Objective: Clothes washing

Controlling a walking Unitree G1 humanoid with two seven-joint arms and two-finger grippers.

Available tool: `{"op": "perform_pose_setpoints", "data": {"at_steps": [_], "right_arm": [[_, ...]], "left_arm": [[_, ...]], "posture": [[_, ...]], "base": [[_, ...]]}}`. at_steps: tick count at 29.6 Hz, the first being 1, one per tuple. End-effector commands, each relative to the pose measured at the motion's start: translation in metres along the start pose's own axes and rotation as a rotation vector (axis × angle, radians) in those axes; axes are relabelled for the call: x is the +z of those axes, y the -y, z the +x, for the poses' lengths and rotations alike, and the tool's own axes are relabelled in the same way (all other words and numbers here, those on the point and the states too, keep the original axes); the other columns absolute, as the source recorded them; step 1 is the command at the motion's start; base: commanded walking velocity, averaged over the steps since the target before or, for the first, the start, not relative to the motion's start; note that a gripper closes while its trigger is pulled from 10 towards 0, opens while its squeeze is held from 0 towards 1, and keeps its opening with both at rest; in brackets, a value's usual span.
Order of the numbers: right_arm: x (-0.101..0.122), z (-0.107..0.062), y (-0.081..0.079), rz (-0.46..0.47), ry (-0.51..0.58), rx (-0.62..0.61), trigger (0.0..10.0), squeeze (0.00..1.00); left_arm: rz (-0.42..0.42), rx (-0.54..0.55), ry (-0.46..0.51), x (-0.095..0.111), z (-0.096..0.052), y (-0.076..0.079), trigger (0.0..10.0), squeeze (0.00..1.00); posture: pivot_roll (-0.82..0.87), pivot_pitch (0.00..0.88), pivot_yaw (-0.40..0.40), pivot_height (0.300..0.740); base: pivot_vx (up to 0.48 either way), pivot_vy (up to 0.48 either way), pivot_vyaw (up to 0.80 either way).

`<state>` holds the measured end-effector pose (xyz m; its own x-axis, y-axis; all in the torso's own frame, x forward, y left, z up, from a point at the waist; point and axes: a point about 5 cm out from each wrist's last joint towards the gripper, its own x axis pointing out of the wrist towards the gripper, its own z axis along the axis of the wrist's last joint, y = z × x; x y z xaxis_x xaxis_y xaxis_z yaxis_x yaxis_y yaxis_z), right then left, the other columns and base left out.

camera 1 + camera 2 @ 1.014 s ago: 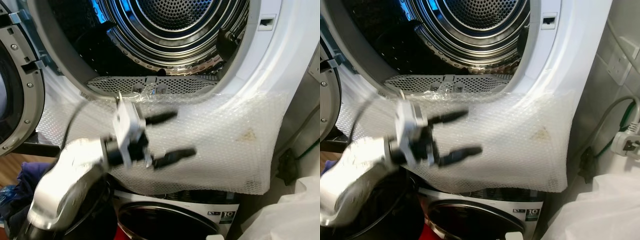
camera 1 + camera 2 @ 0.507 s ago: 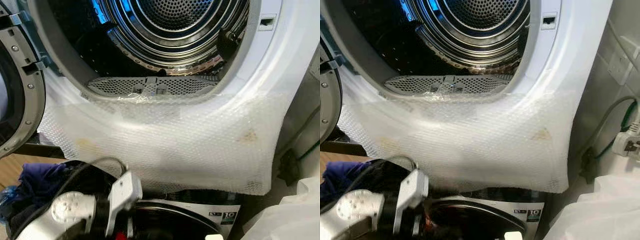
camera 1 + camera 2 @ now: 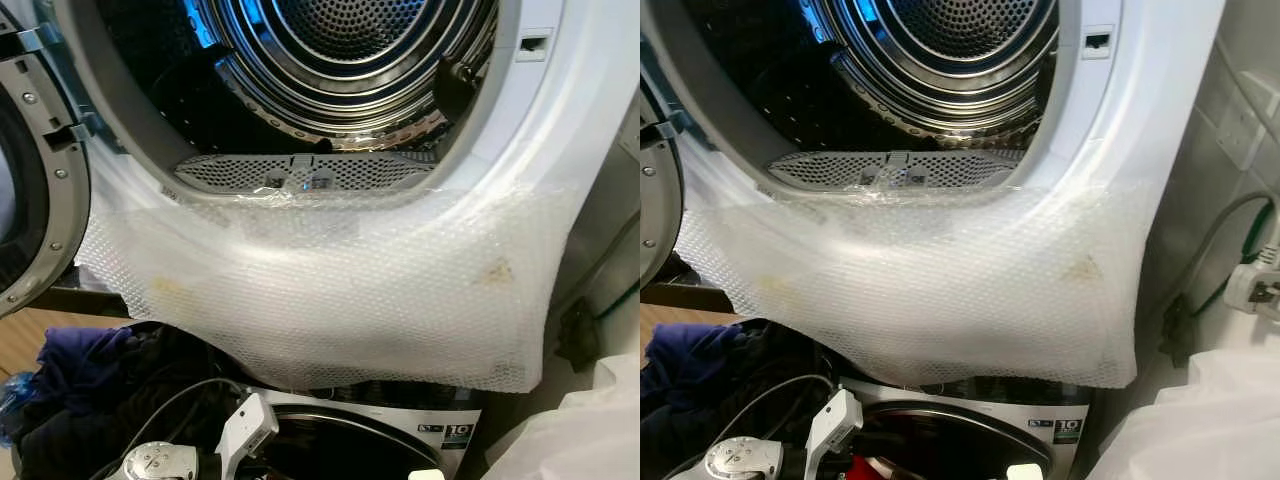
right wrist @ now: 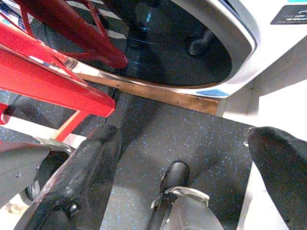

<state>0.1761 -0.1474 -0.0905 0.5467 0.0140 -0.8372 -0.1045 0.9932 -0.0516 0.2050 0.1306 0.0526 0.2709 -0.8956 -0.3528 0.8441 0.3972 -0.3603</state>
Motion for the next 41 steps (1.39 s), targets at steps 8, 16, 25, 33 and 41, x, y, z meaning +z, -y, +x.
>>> {"op": "perform_pose_setpoints", "data": {"at_steps": [8, 16, 25, 33, 41], "right_arm": [[-0.010, -0.001, -0.005, -0.010, -0.039, 0.010, 10.0, 0.00], [-0.014, -0.002, -0.004, -0.014, -0.052, 0.009, 10.0, 0.00], [-0.021, -0.003, 0.000, -0.007, -0.065, 0.001, 10.0, 0.00], [-0.030, -0.005, 0.001, -0.009, -0.085, -0.001, 10.0, 0.00], [-0.040, -0.008, 0.005, -0.033, -0.115, 0.000, 10.0, 0.00]], "left_arm": [[-0.124, 0.222, -0.049, -0.034, -0.004, -0.045, 10.0, 0.00], [-0.063, 0.243, -0.069, -0.035, 0.018, -0.053, 10.0, 0.00], [0.094, 0.098, 0.085, 0.006, 0.011, -0.022, 10.0, 0.00], [0.187, 0.246, 0.148, 0.023, -0.030, 0.008, 10.0, 0.00], [0.281, 0.719, 0.226, 0.049, -0.070, 0.020, 10.0, 0.00]], "posture": [[0.18, 0.000, 0.098, 0.740], [0.18, 0.000, 0.094, 0.740], [0.16, 0.000, 0.104, 0.740], [0.17, 0.000, 0.114, 0.740], [0.21, 0.000, 0.103, 0.740]], "base": [[0.000, 0.000, 0.00], [0.000, 0.000, 0.00], [0.000, 0.000, 0.00], [0.000, 0.000, 0.00], [0.000, 0.000, 0.00]]}}
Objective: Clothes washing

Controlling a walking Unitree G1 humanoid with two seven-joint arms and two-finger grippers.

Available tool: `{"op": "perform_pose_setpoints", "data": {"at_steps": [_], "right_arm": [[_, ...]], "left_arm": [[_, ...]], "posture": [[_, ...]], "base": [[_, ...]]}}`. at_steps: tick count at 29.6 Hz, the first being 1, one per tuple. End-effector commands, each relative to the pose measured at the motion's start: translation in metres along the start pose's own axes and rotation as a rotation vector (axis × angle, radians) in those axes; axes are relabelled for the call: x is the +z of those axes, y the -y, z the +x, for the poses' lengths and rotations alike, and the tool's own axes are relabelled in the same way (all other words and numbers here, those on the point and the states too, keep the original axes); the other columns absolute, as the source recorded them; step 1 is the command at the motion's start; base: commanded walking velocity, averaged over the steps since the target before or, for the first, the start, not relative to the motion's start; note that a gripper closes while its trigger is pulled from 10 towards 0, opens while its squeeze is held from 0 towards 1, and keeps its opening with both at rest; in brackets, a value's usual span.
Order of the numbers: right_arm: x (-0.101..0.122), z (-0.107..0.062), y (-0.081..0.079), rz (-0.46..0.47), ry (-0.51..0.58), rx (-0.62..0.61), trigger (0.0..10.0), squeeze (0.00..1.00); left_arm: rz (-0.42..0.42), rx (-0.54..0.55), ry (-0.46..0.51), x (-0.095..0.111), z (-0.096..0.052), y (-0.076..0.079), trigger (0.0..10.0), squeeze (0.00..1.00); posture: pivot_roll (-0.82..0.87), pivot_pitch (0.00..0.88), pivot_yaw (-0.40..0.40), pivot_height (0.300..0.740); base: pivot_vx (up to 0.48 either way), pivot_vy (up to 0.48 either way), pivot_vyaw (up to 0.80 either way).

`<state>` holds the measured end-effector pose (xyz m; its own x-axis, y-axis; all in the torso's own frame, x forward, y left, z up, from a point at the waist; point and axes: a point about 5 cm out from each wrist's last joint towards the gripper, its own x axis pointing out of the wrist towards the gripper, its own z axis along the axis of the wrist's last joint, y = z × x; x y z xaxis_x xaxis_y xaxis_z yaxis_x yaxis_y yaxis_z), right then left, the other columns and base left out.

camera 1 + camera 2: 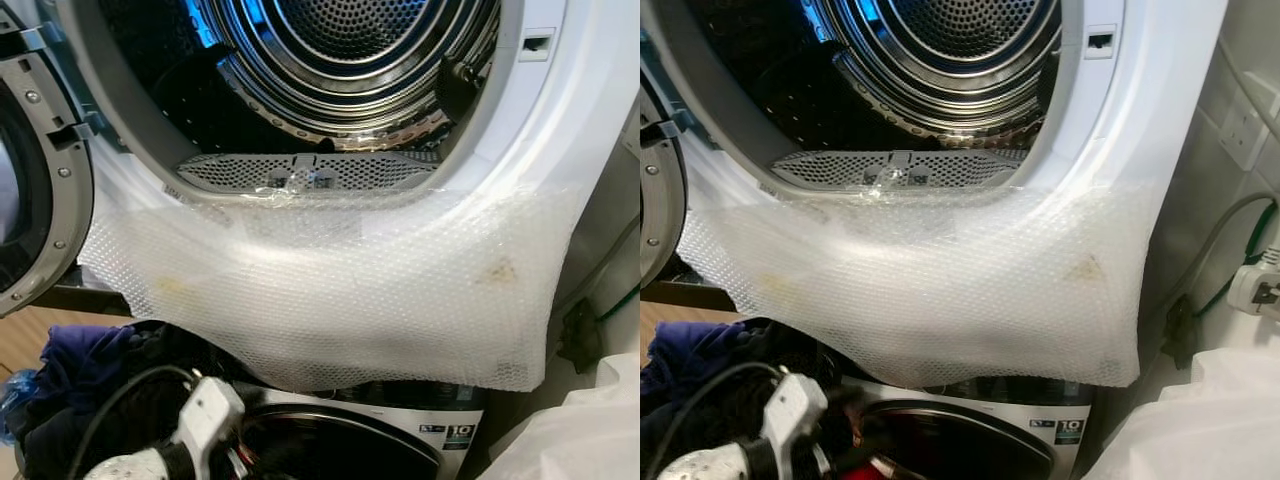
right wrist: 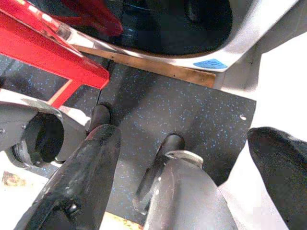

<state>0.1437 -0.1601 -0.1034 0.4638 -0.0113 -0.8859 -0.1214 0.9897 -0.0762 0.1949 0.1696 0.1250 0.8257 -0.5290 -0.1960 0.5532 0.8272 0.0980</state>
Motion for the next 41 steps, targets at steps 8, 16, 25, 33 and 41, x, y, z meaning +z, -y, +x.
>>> {"op": "perform_pose_setpoints", "data": {"at_steps": [8, 16, 25, 33, 41], "right_arm": [[-0.010, -0.001, 0.001, -0.018, -0.034, 0.009, 10.0, 0.00], [-0.015, -0.002, -0.002, -0.035, -0.050, 0.024, 10.0, 0.00], [-0.014, -0.002, -0.003, -0.037, -0.051, 0.024, 10.0, 0.00], [-0.010, -0.001, -0.004, -0.023, -0.041, 0.024, 10.0, 0.00], [-0.012, -0.002, -0.003, -0.021, -0.045, 0.020, 10.0, 0.00]], "left_arm": [[0.034, 0.696, -0.110, -0.007, -0.059, -0.030, 10.0, 0.00], [0.048, 1.046, -0.222, -0.012, -0.095, -0.045, 10.0, 0.00], [-0.241, 1.093, -0.164, -0.029, -0.093, -0.082, 10.0, 1.00], [-0.239, 1.059, -0.150, -0.028, -0.084, -0.102, 10.0, 1.00], [-0.282, 0.984, -0.180, -0.033, -0.077, -0.098, 10.0, 1.00]], "posture": [[0.24, 0.000, 0.105, 0.740], [0.28, 0.000, 0.097, 0.740], [0.30, 0.000, 0.090, 0.740], [0.28, 0.000, 0.096, 0.740], [0.28, 0.000, 0.096, 0.740]], "base": [[0.000, 0.000, 0.00], [0.000, 0.000, 0.00], [0.000, 0.000, 0.00], [0.000, 0.000, 0.00], [0.000, 0.000, 0.00]]}}
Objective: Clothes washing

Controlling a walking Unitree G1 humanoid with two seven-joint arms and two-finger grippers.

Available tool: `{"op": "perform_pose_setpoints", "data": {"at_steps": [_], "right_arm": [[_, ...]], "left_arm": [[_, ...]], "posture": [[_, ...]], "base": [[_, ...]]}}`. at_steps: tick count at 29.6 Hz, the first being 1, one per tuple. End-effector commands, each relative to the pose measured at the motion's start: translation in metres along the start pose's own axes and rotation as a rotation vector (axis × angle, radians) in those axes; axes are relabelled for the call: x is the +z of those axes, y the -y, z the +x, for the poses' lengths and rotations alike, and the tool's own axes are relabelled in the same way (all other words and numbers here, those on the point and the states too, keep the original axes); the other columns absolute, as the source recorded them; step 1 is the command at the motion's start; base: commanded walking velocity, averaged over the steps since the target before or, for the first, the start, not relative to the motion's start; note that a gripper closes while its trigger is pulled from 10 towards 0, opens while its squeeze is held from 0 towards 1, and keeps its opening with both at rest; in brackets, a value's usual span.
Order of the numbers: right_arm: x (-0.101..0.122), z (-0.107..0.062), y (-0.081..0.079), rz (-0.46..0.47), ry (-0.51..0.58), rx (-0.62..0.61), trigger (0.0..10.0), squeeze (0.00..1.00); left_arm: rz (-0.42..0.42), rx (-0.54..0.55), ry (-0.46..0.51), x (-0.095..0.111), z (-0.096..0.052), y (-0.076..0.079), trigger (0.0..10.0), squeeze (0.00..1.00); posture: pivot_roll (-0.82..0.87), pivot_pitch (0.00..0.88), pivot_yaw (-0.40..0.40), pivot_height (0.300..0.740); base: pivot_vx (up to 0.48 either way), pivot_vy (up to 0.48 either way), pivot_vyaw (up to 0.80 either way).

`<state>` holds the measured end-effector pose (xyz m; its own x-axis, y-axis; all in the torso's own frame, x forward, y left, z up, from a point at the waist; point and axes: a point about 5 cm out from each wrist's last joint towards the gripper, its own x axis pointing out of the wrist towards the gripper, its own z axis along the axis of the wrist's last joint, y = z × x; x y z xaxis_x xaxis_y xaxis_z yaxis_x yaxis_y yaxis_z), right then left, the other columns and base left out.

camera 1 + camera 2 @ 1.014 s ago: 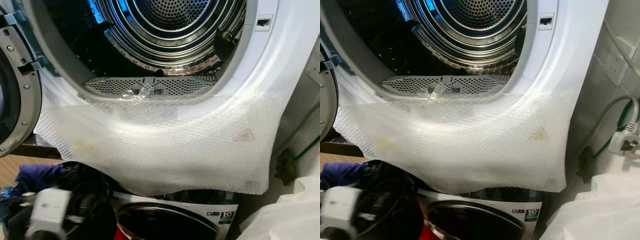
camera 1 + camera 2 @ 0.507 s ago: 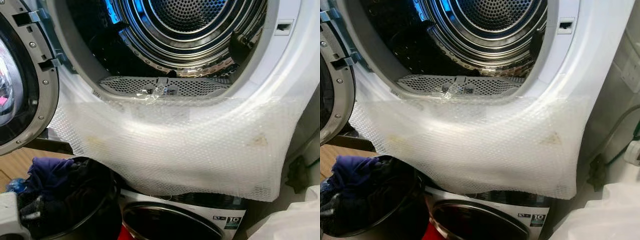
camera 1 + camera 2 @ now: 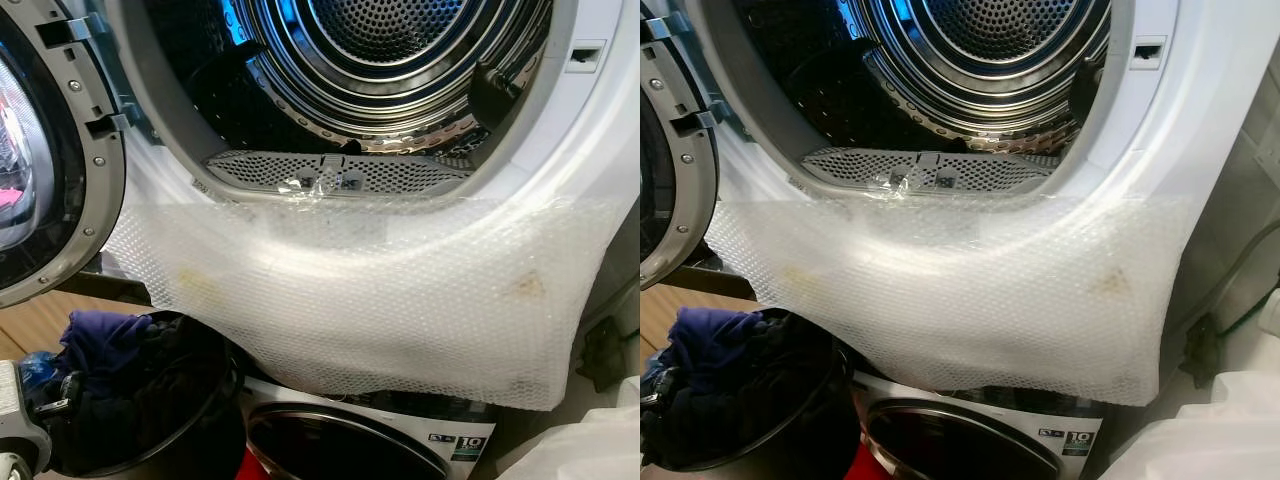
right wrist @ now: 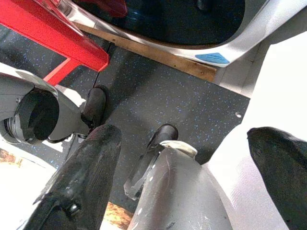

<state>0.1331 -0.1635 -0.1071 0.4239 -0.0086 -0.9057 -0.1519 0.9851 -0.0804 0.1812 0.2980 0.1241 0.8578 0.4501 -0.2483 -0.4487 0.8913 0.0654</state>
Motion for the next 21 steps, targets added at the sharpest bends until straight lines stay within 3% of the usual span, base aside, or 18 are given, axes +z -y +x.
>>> {"op": "perform_pose_setpoints", "data": {"at_steps": [1, 21], "right_arm": [[-0.001, 0.000, -0.004, 0.008, -0.002, 0.009, 10.0, 0.00], [0.004, 0.001, -0.006, 0.007, 0.014, 0.015, 10.0, 0.00]], "left_arm": [[0.024, -0.057, -0.085, -0.012, 0.004, 0.004, 10.0, 1.00], [0.045, -0.018, -0.200, -0.030, 0.013, 0.007, 10.0, 1.00]], "posture": [[0.28, 0.000, 0.096, 0.740], [0.26, 0.000, 0.095, 0.740]], "base": [[0.000, 0.000, 0.00], [0.000, 0.000, 0.00]]}}
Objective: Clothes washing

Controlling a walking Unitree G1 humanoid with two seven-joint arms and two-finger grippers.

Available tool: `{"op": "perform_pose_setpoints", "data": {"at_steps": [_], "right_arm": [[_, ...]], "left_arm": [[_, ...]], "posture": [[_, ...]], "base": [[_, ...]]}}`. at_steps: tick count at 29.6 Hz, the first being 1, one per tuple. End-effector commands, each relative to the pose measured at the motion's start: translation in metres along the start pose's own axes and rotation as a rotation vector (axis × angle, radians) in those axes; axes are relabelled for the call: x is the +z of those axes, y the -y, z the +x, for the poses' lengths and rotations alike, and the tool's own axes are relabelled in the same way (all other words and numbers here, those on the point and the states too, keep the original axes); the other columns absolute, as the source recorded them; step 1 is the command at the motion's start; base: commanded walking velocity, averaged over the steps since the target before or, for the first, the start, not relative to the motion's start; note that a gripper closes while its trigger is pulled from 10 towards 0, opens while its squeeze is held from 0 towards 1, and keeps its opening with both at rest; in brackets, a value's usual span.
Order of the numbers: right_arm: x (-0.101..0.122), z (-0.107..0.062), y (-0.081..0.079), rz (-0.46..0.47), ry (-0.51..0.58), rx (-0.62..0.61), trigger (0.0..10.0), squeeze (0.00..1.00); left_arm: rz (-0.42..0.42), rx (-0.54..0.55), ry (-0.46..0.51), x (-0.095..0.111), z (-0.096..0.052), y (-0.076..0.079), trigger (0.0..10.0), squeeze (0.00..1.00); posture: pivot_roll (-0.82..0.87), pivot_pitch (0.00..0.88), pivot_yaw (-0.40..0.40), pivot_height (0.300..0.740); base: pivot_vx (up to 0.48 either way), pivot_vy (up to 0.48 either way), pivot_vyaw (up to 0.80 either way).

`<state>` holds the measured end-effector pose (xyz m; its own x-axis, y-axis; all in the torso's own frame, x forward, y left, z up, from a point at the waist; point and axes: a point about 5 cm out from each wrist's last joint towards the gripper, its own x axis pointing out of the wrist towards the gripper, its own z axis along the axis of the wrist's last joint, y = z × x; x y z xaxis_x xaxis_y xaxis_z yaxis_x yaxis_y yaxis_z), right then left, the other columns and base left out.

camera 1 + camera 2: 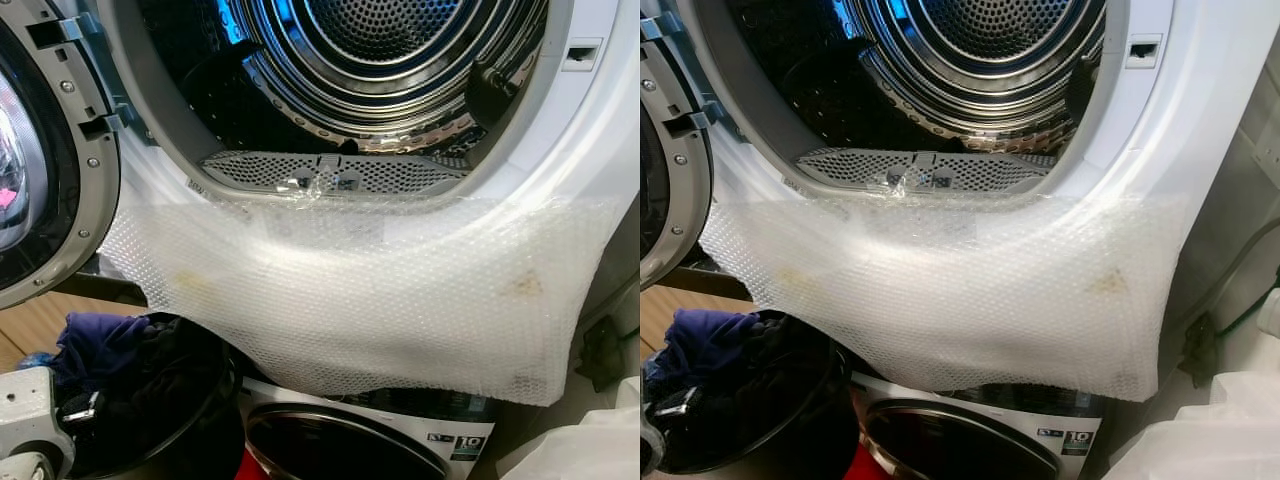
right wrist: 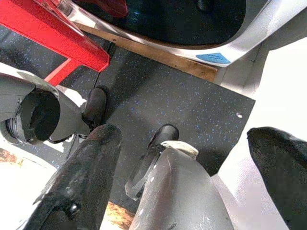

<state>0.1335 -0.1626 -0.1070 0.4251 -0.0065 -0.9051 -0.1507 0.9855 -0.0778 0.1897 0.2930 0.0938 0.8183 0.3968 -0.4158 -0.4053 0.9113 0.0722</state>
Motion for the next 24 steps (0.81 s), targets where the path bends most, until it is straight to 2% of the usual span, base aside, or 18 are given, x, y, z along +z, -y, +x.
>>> {"op": "perform_pose_setpoints", "data": {"at_steps": [1, 6, 14, 17, 19, 20, 21, 23, 24], "right_arm": [[0.003, 0.000, -0.005, 0.005, 0.013, 0.014, 10.0, 0.00], [0.005, 0.001, -0.005, 0.007, 0.017, 0.013, 10.0, 0.00], [0.006, 0.001, -0.007, 0.005, 0.020, 0.018, 10.0, 0.00], [0.007, 0.001, -0.007, 0.005, 0.022, 0.020, 10.0, 0.00], [0.009, 0.001, -0.007, 0.000, 0.027, 0.020, 10.0, 0.00], [0.009, 0.001, -0.007, 0.000, 0.028, 0.019, 10.0, 0.00], [0.011, 0.001, -0.006, 0.001, 0.034, 0.017, 10.0, 0.00], [0.012, 0.001, -0.006, 0.002, 0.039, 0.015, 10.0, 0.00], [0.013, 0.001, -0.006, 0.002, 0.042, 0.014, 10.0, 0.00]], "left_arm": [[0.019, 0.027, -0.026, -0.002, 0.001, -0.003, 10.0, 1.00], [0.033, 0.098, -0.079, -0.011, 0.000, -0.006, 10.0, 1.00], [0.049, 0.136, -0.110, -0.015, 0.002, -0.009, 10.0, 1.00], [0.064, 0.151, -0.125, -0.016, 0.004, -0.010, 10.0, 1.00], [0.073, 0.173, -0.140, -0.017, 0.011, -0.010, 10.0, 1.00], [0.072, 0.175, -0.142, -0.017, 0.011, -0.009, 10.0, 0.40], [0.043, 0.164, -0.135, -0.016, 0.015, -0.007, 10.0, 0.00], [0.015, 0.154, -0.132, -0.015, 0.018, -0.005, 10.0, 0.00], [-0.025, 0.141, -0.135, -0.016, 0.020, -0.003, 10.0, 0.00]], "posture": [[0.26, 0.000, 0.095, 0.740], [0.26, 0.000, 0.095, 0.740], [0.26, 0.000, 0.092, 0.740], [0.26, 0.000, 0.091, 0.740], [0.26, 0.000, 0.088, 0.740], [0.25, 0.000, 0.088, 0.740], [0.25, 0.000, 0.085, 0.740], [0.24, 0.000, 0.085, 0.740], [0.24, 0.000, 0.084, 0.740]], "base": [[0.000, 0.000, 0.00], [0.000, 0.000, 0.00], [0.000, 0.000, 0.00], [0.000, 0.000, 0.00], [0.000, 0.000, 0.00], [0.000, 0.000, 0.00], [0.000, 0.000, 0.00], [0.000, 0.000, 0.00], [0.000, 0.000, 0.00]]}}
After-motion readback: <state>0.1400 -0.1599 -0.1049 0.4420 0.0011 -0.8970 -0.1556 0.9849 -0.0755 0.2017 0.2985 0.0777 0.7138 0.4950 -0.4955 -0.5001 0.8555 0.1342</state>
